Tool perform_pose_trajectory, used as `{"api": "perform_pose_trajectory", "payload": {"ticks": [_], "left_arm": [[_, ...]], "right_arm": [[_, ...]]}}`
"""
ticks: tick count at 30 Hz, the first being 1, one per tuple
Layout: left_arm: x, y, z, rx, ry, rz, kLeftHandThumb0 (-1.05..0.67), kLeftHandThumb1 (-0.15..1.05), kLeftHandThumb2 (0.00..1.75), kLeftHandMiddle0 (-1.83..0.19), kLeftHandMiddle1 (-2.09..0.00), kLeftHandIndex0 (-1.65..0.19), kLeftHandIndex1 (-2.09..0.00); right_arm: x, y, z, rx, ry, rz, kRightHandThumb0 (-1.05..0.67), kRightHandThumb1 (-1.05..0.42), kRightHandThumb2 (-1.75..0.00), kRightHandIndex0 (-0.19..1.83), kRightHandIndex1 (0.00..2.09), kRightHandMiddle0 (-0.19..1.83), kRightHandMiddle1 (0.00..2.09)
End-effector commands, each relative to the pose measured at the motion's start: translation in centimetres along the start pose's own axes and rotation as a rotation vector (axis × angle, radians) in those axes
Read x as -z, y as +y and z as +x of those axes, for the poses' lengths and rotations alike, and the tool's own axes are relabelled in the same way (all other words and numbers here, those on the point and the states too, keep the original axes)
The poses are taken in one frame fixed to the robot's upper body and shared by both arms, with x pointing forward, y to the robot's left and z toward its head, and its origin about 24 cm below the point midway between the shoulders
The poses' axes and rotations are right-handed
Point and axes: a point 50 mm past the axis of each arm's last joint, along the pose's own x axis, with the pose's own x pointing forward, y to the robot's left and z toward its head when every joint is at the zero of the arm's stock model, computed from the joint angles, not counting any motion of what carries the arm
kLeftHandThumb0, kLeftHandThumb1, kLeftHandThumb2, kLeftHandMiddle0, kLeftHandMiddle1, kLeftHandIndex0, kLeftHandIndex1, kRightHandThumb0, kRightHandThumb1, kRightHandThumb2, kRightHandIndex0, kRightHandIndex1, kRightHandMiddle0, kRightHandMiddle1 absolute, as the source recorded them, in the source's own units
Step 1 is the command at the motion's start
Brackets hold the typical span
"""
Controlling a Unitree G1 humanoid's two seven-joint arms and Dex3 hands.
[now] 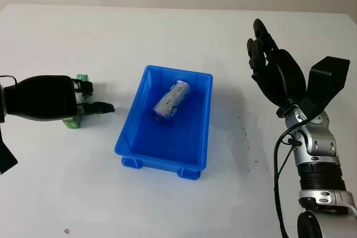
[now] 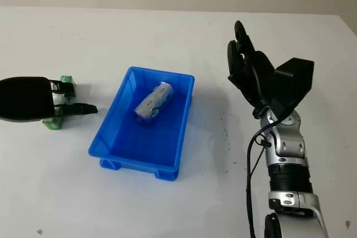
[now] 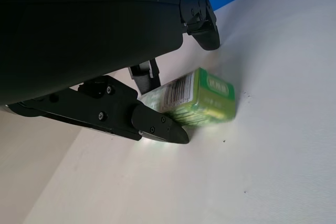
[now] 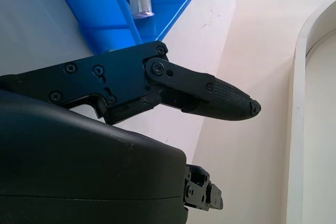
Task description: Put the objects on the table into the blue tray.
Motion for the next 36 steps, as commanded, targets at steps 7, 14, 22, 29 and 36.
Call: {"api": "perform_pose_trajectory", "payload": {"ticks": [7, 14, 22, 29, 36], "left_arm": [[-1.3, -0.6, 1.2, -0.059, -0.032, -0.037, -0.13, 1.05, 0.18, -0.53, -2.09, -0.38, -2.09], [-1.2, -0.3, 1.9, -0.089, 0.007, -0.06, -0.07, 1.05, 0.24, -0.66, -2.09, -0.58, -2.09], [0.3, 1.4, 2.9, -0.153, 0.142, -0.117, -0.04, 1.02, 0.12, -0.41, -2.08, -0.25, -2.09], [3.2, 4.7, 3.1, -0.215, 0.253, -0.087, -0.02, 0.96, 0.06, -0.41, -1.37, -0.32, -1.36], [4.8, 7.7, 2.8, -0.268, 0.311, -0.026, -0.09, 0.95, 0.05, -0.38, -1.38, -0.31, -1.3]], "right_arm": [[-0.4, -0.4, -0.2, 0.001, -0.008, -0.004, -0.69, -1.05, -0.71, -0.19, 0.0, -0.19, 0.0], [-0.5, -0.5, -0.2, 0.005, -0.001, -0.003, -0.7, -1.05, -0.71, -0.19, 0.0, -0.19, 0.0], [-0.5, -0.4, -0.2, -0.01, 0.0, -0.008, -0.69, -1.05, -0.73, -0.19, 0.0, -0.19, 0.0], [-0.4, -0.4, -0.2, -0.017, -0.005, -0.003, -0.69, -1.05, -0.73, -0.19, 0.0, -0.19, 0.0], [-0.3, -0.3, -0.2, -0.017, -0.003, -0.004, -0.7, -1.05, -0.72, -0.19, 0.0, -0.19, 0.0]]}}
